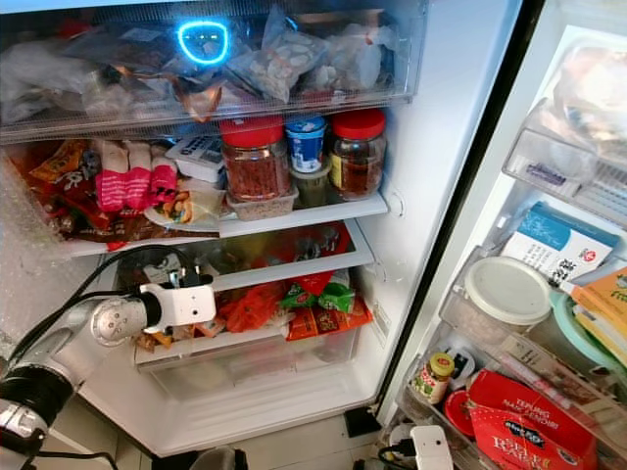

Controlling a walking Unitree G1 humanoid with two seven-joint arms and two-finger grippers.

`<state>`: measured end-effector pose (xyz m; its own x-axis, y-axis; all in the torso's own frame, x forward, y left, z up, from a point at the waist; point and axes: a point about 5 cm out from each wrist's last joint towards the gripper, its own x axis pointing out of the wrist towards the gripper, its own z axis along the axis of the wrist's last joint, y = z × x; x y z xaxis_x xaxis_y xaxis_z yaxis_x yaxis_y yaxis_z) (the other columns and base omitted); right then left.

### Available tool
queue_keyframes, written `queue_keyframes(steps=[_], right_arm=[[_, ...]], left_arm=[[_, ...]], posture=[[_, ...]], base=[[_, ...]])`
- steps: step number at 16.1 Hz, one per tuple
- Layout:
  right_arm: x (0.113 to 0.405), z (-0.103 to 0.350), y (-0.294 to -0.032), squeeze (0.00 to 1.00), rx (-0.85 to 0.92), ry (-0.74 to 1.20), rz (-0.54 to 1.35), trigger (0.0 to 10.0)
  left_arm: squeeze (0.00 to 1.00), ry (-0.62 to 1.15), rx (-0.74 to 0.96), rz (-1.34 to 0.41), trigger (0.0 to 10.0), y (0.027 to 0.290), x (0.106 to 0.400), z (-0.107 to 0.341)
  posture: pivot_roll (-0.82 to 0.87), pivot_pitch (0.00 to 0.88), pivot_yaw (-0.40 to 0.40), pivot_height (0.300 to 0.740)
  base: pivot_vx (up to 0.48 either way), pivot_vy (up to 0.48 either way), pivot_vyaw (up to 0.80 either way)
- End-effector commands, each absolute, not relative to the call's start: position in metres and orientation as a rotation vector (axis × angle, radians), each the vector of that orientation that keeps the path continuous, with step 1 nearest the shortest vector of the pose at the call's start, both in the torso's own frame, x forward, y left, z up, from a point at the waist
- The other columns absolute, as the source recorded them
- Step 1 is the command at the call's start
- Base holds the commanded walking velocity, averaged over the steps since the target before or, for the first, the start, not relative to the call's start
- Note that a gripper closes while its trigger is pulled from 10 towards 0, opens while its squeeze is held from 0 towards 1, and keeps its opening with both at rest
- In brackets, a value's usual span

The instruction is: Restocking fridge

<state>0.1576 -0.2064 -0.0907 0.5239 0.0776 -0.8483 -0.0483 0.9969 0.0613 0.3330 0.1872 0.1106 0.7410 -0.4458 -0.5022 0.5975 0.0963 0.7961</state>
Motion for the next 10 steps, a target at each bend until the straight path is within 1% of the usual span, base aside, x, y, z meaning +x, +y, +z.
queue_keyframes(steps=[1,4,6,8,9,10], right_arm=[[0.152,-0.094,-0.205,0.0,0.046,1.045,0.079,10.0],[0.152,-0.093,-0.205,0.0,0.049,1.045,0.079,10.0],[0.152,-0.093,-0.204,0.0,0.051,1.044,0.078,10.0],[0.152,-0.093,-0.204,0.0,0.052,1.045,0.078,10.0],[0.152,-0.093,-0.204,0.0,0.051,1.045,0.076,10.0],[0.152,-0.093,-0.204,0.0,0.051,1.045,0.076,10.0]], left_arm=[[0.0,0.143,1.35,-0.755,10.0,0.19,0.335,0.118],[0.0,0.088,1.398,-0.694,10.0,0.19,0.339,0.116],[0.0,0.088,1.416,-0.684,10.0,0.191,0.338,0.111],[0.0,0.065,1.408,-0.629,10.0,0.193,0.338,0.108],[0.0,0.033,1.394,-0.565,10.0,0.195,0.339,0.105],[0.0,0.026,1.39,-0.55,10.0,0.196,0.339,0.103]], posture=[[0.03,0.0,-0.029,0.651],[0.03,0.0,-0.03,0.651],[0.02,0.0,-0.029,0.651],[0.03,0.0,-0.031,0.651],[0.03,0.0,-0.03,0.651],[0.03,0.0,-0.03,0.651]], base=[[0.0,0.0,0.0],[0.0,0.0,0.0],[0.0,0.0,0.0],[0.0,0.0,0.0],[0.0,0.0,0.0],[0.0,0.0,0.0]])
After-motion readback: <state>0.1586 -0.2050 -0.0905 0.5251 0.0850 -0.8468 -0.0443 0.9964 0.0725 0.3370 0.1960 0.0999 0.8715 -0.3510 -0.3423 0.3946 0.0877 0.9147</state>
